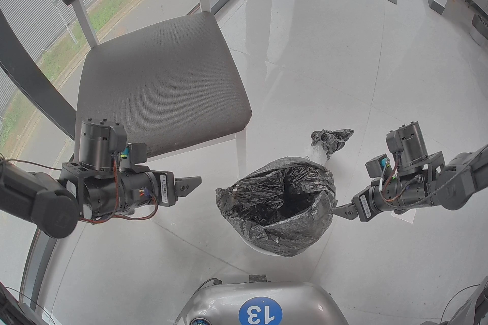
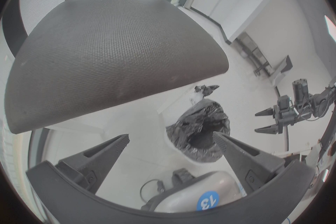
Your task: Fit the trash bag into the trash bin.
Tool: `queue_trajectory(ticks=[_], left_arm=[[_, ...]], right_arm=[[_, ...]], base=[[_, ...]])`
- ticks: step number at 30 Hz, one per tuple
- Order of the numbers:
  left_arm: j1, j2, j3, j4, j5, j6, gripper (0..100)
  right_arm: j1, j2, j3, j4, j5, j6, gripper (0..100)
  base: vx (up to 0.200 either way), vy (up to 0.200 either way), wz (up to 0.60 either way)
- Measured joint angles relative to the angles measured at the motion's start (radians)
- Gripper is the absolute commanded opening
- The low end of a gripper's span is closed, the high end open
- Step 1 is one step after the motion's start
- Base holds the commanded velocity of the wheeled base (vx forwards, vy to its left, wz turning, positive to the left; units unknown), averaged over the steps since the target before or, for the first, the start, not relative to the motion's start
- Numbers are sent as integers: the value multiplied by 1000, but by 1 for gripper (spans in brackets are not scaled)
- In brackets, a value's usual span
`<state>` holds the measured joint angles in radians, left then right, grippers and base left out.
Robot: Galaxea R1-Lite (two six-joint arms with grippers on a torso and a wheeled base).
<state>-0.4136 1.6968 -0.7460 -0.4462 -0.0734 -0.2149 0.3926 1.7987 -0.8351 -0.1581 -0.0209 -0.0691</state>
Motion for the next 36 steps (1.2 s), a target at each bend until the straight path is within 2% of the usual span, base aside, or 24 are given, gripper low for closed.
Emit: queue_trajectory(ticks=[8, 12, 17, 22, 26, 29, 36], left_arm=[[5, -79, -148, 482, -1, 91, 100], [-8, -84, -284, 740, -11, 112, 100], [-32, -59, -504, 950, -56, 126, 100], [-61, -32, -664, 988, -106, 133, 100], [-82, -39, -686, 963, -147, 118, 100], [-95, -61, -688, 947, -176, 49, 100], [-101, -82, -723, 937, -190, -133, 100]], right_arm=[[1, -82, 91, 0, 0, 0, 100], [-1, -109, 120, 1, 0, 2, 100], [-5, -134, 152, 1, -1, 15, 100], [-12, -153, 176, 1, -1, 24, 100], [-16, -169, 187, 1, 0, 28, 100], [-17, -180, 194, 0, 0, 31, 100], [-13, -204, 203, 0, 1, 33, 100]], base=[[0, 0, 0], [0, 0, 0], [0, 0, 0], [0, 0, 0], [0, 0, 0], [0, 0, 0], [0, 0, 0]])
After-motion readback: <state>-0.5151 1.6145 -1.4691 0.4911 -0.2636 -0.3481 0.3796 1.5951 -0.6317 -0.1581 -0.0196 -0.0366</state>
